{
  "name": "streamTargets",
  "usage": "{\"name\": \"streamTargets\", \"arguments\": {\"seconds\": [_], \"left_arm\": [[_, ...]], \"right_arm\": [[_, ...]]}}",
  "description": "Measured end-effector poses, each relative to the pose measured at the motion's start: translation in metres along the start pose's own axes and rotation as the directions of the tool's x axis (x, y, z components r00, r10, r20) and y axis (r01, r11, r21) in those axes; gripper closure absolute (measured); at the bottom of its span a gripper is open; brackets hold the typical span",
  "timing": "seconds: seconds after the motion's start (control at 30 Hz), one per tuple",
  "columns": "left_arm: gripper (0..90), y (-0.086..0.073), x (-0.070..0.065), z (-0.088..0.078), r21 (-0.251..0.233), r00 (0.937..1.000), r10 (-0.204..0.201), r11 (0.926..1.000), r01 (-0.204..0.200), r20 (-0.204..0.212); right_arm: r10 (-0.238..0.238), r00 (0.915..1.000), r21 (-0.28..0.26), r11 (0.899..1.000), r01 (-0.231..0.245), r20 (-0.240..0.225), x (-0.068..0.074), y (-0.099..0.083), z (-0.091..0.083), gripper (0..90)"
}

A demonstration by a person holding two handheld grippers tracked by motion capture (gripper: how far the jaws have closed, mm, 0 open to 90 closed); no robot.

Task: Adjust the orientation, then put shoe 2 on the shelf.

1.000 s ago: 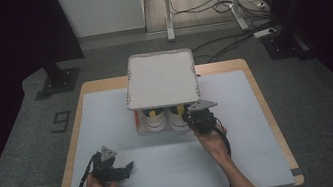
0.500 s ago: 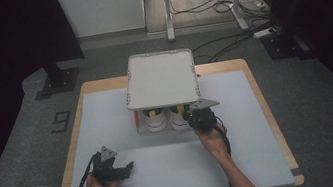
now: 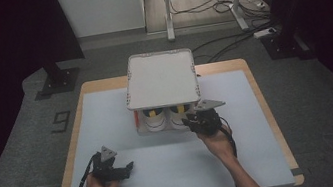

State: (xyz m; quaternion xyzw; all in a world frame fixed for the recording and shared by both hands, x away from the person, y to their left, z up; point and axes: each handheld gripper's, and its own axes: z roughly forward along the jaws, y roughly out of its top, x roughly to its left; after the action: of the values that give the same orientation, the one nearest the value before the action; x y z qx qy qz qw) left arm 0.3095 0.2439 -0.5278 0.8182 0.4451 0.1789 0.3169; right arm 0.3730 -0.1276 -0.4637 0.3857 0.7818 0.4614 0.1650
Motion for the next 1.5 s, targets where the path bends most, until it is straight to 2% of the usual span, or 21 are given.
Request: {"name": "streamTargets", "arguments": {"seconds": [0.33, 0.6, 0.9, 0.97, 1.03, 1.13, 1.2, 1.27, 1.33, 1.43, 1.5], "left_arm": [[6.9, 0.000, 0.000, 0.000, -0.001, 1.0000, -0.001, 1.0000, 0.001, 0.001], [7.0, 0.000, 0.000, 0.000, 0.000, 1.0000, -0.001, 1.0000, 0.001, 0.000], [6.9, 0.000, 0.000, 0.000, -0.002, 1.0000, -0.002, 1.0000, 0.002, -0.001], [7.0, 0.000, 0.000, 0.000, -0.003, 1.0000, -0.001, 1.0000, 0.001, -0.002], [7.0, 0.000, 0.000, 0.000, -0.002, 1.0000, -0.002, 1.0000, 0.002, -0.001], [6.9, 0.000, 0.000, 0.000, -0.003, 1.0000, -0.002, 1.0000, 0.002, -0.002], [6.9, 0.000, 0.000, 0.000, -0.003, 1.0000, -0.002, 1.0000, 0.002, -0.002], [7.0, 0.000, 0.000, 0.000, -0.002, 1.0000, -0.002, 1.0000, 0.002, -0.001], [6.9, 0.000, -0.001, 0.000, -0.005, 1.0000, -0.001, 1.0000, 0.001, -0.003], [6.9, 0.000, 0.000, 0.000, -0.002, 1.0000, -0.002, 1.0000, 0.002, -0.001], [6.9, 0.000, -0.001, 0.000, -0.004, 1.0000, 0.002, 1.0000, -0.002, -0.004]], "right_arm": [[0.020, 0.9994, 0.013, 1.000, -0.020, -0.026, -0.005, -0.007, -0.024, 62.5], [0.018, 0.9995, 0.017, 1.000, -0.018, -0.026, -0.009, -0.012, -0.043, 57.7], [0.007, 1.0000, 0.024, 1.000, -0.007, -0.004, -0.014, -0.025, -0.070, 49.0], [-0.001, 0.9999, 0.032, 0.999, 0.001, 0.016, -0.016, -0.030, -0.075, 45.3], [-0.008, 0.9993, 0.041, 0.999, 0.007, 0.036, -0.018, -0.036, -0.081, 41.4], [-0.021, 0.9976, 0.061, 0.998, 0.016, 0.067, -0.023, -0.050, -0.086, 30.1], [-0.025, 0.9964, 0.082, 0.996, 0.018, 0.081, -0.028, -0.064, -0.085, 14.5], [-0.005, 0.9925, 0.109, 0.994, -0.008, 0.122, -0.033, -0.082, -0.080, 11.3], [0.021, 0.9902, 0.118, 0.992, -0.038, 0.138, -0.039, -0.099, -0.076, 1.7], [0.042, 0.9845, 0.154, 0.986, -0.068, 0.170, -0.046, -0.118, -0.069, 0.0], [0.061, 0.9837, 0.163, 0.983, -0.089, 0.169, -0.048, -0.121, -0.067, 0.0]]}}
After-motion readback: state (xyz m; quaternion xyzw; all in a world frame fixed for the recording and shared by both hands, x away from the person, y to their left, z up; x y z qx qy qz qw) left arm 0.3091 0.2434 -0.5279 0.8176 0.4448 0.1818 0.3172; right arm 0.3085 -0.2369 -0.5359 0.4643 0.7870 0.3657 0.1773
